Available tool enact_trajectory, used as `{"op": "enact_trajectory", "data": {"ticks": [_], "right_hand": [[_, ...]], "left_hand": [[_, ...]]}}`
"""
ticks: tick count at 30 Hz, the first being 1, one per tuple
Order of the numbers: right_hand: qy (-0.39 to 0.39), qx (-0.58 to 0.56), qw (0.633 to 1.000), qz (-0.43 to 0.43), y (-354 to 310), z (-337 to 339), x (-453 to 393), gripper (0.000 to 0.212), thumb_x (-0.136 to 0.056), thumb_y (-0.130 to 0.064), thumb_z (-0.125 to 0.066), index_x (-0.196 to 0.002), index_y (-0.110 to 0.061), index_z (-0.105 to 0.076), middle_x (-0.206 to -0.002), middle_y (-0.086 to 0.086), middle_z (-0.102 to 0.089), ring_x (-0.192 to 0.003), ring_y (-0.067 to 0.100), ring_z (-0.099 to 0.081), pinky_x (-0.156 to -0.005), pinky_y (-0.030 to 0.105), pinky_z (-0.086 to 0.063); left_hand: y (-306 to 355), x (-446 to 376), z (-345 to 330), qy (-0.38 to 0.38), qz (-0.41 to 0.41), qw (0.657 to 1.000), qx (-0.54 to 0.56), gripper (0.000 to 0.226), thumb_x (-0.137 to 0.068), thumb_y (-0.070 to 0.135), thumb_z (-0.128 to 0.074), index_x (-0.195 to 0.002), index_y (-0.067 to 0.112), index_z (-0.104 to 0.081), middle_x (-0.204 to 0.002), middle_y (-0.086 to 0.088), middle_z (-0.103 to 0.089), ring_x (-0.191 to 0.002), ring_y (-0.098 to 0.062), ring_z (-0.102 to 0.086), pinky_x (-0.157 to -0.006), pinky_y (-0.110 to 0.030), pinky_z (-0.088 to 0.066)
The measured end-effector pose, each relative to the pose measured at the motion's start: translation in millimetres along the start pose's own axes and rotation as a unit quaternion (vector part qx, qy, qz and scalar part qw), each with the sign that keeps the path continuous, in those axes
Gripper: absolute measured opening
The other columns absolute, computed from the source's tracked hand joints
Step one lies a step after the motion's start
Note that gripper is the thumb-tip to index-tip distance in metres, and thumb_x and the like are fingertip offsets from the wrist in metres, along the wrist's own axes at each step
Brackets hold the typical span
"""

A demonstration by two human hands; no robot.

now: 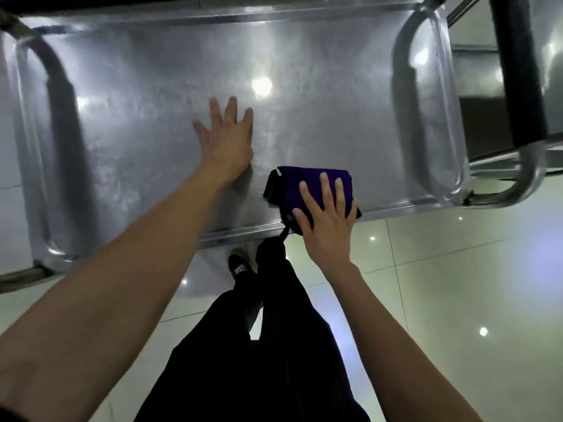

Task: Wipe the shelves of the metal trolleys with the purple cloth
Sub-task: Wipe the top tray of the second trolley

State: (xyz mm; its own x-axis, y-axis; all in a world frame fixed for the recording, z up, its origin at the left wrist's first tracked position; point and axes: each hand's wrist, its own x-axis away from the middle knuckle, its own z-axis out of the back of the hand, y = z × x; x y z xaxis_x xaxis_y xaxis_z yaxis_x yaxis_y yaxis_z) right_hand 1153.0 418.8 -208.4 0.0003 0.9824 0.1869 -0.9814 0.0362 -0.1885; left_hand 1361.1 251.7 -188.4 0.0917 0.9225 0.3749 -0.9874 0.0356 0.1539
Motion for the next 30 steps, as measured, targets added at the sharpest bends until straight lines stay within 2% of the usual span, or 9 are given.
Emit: {"op": "enact_trajectory", "data": {"ticks": [2, 5, 9, 13, 16, 19, 23, 27, 30], "right_hand": [[0.01, 0.0, 1.0, 0.0, 3, -1, 14, 0.053, -0.105, -0.056, -0.03, -0.155, -0.037, -0.034, -0.167, 0.002, -0.018, -0.155, 0.027, -0.005, -0.119, 0.062, -0.015], [0.02, 0.011, 1.0, -0.012, 0, -3, 16, 0.053, -0.105, -0.056, -0.029, -0.152, -0.035, -0.038, -0.166, 0.003, -0.022, -0.155, 0.028, -0.008, -0.118, 0.064, -0.016], [0.019, 0.033, 0.998, -0.05, -10, -10, 2, 0.057, -0.106, -0.057, -0.018, -0.158, -0.034, -0.022, -0.168, 0.005, -0.016, -0.155, 0.031, -0.004, -0.115, 0.071, -0.011], [0.017, 0.027, 0.997, -0.071, -4, -12, -24, 0.057, -0.106, -0.055, -0.015, -0.16, -0.036, -0.012, -0.169, 0.003, -0.01, -0.155, 0.03, -0.001, -0.116, 0.071, -0.01], [0.002, 0.009, 0.996, -0.083, 10, -3, -69, 0.057, -0.105, -0.056, -0.016, -0.159, -0.039, -0.008, -0.169, 0.001, -0.006, -0.155, 0.03, 0.002, -0.118, 0.069, -0.006], [-0.002, -0.003, 0.998, -0.059, 27, 8, -123, 0.057, -0.105, -0.057, -0.016, -0.159, -0.041, -0.005, -0.169, 0.0, -0.004, -0.155, 0.029, 0.005, -0.117, 0.069, -0.005], [-0.012, -0.022, 0.999, -0.028, 39, 24, -196, 0.057, -0.104, -0.059, -0.015, -0.158, -0.043, -0.005, -0.169, -0.001, -0.001, -0.154, 0.026, 0.009, -0.117, 0.07, -0.001], [-0.004, -0.031, 1.0, -0.006, 33, 38, -269, 0.057, -0.104, -0.059, -0.017, -0.158, -0.042, -0.011, -0.169, -0.001, -0.004, -0.154, 0.027, 0.007, -0.116, 0.069, 0.0], [0.008, -0.025, 1.0, 0.005, 23, 48, -324, 0.058, -0.103, -0.057, -0.018, -0.158, -0.04, -0.014, -0.169, 0.001, -0.007, -0.155, 0.029, 0.004, -0.116, 0.071, -0.003]], "left_hand": [[15, -1, 1, 0.0, -0.047, 0.999, -0.001, 0.052, -0.101, 0.018, -0.044, -0.151, 0.023, -0.032, -0.165, -0.009, -0.01, -0.152, -0.041, 0.002, -0.11, -0.076, -0.017], [39, -2, 5, -0.005, -0.081, 0.997, -0.013, 0.047, -0.102, 0.027, -0.045, -0.147, 0.02, -0.038, -0.163, -0.007, -0.017, -0.152, -0.036, -0.005, -0.107, -0.076, -0.023], [50, -5, 6, 0.003, -0.076, 0.997, -0.028, 0.046, -0.102, 0.036, -0.045, -0.145, 0.018, -0.042, -0.157, -0.005, -0.028, -0.149, -0.032, -0.016, -0.105, -0.072, -0.029], [48, -6, 4, 0.016, -0.079, 0.996, -0.027, 0.044, -0.102, 0.038, -0.044, -0.141, 0.019, -0.045, -0.155, -0.003, -0.03, -0.148, -0.03, -0.018, -0.102, -0.069, -0.034], [48, -7, 2, 0.021, -0.076, 0.997, -0.014, 0.042, -0.103, 0.037, -0.044, -0.14, 0.019, -0.046, -0.157, -0.003, -0.029, -0.149, -0.031, -0.016, -0.102, -0.069, -0.034], [50, -10, 0, 0.026, -0.063, 0.998, -0.012, 0.042, -0.101, 0.037, -0.044, -0.139, 0.021, -0.048, -0.158, -0.002, -0.03, -0.15, -0.03, -0.016, -0.103, -0.067, -0.033], [53, -15, -1, 0.01, -0.032, 0.999, 0.012, 0.046, -0.097, 0.04, -0.048, -0.14, 0.025, -0.052, -0.161, 0.0, -0.031, -0.152, -0.027, -0.015, -0.11, -0.069, -0.025], [61, -22, 4, 0.018, 0.004, 0.999, 0.041, 0.041, -0.089, 0.042, -0.056, -0.125, 0.025, -0.066, -0.154, -0.003, -0.042, -0.149, -0.029, -0.024, -0.107, -0.071, -0.026], [67, -23, 4, 0.027, 0.014, 0.998, 0.051, 0.031, -0.09, 0.039, -0.06, -0.113, 0.023, -0.075, -0.151, -0.006, -0.047, -0.147, -0.031, -0.028, -0.106, -0.072, -0.027]]}}
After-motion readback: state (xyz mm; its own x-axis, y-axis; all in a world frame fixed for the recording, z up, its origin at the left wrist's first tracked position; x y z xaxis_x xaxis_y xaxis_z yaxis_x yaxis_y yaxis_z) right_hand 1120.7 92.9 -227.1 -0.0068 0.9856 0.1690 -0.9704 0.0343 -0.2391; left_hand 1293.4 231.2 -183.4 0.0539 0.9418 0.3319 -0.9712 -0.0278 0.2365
